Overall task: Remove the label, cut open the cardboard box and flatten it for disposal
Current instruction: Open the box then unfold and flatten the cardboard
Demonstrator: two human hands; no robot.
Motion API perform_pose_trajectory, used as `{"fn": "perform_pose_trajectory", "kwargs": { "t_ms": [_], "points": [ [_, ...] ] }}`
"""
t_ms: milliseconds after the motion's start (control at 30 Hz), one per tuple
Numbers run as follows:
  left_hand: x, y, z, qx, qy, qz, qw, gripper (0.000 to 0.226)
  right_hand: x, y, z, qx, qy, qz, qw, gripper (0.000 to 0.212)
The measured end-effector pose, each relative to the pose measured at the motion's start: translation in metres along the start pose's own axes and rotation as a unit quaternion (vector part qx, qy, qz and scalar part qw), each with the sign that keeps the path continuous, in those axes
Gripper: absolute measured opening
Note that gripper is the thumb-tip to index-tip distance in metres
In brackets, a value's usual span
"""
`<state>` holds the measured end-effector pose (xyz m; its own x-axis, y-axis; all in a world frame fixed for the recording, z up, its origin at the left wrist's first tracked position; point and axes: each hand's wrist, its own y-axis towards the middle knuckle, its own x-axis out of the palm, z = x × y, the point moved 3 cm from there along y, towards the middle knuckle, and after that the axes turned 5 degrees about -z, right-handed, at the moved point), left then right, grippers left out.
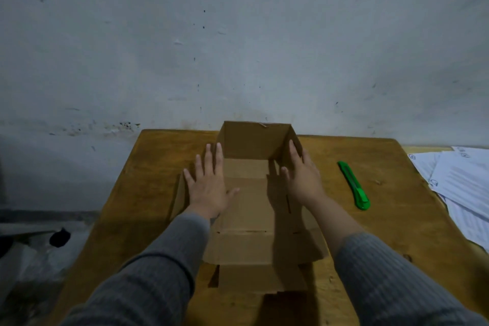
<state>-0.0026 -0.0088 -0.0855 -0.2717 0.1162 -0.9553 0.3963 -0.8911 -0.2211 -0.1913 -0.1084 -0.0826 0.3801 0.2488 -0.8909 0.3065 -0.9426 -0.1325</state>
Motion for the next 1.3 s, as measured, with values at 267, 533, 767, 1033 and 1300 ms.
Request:
{"fn": "perform_pose_trajectory", "kwargs": {
  "t_ms": [267, 533, 767, 1033, 1300],
  "points": [
    [0.025, 0.03, -0.025, -0.016, 0.046, -0.083, 0.995, 0.136, 0.0, 0.056, -0.013, 0.009, 0.087, 0.096, 0.992, 0.057],
    [0.033, 0.042, -0.036, 0.003, 0.067, -0.174, 0.983, 0.137, 0.021, 0.078, 0.009, 0.061, -0.052, -0.01, 0.997, 0.072],
    [0.037, 0.016, -0.02, 0.024, 0.079, -0.131, 0.988, 0.108, 0.007, 0.081, 0.009, 0.064, 0.182, 0.069, 0.979, 0.041],
    [0.058, -0.052, -0.036, 0.032, 0.064, -0.178, 0.981, 0.141, -0.007, 0.074, 0.011, 0.123, 0.45, 0.062, 0.882, 0.044],
    [0.06, -0.058, -0.04, 0.06, 0.066, -0.098, 0.991, 0.138, -0.02, 0.047, 0.015, 0.138, 0.496, 0.024, 0.857, 0.05]
  ]
}}
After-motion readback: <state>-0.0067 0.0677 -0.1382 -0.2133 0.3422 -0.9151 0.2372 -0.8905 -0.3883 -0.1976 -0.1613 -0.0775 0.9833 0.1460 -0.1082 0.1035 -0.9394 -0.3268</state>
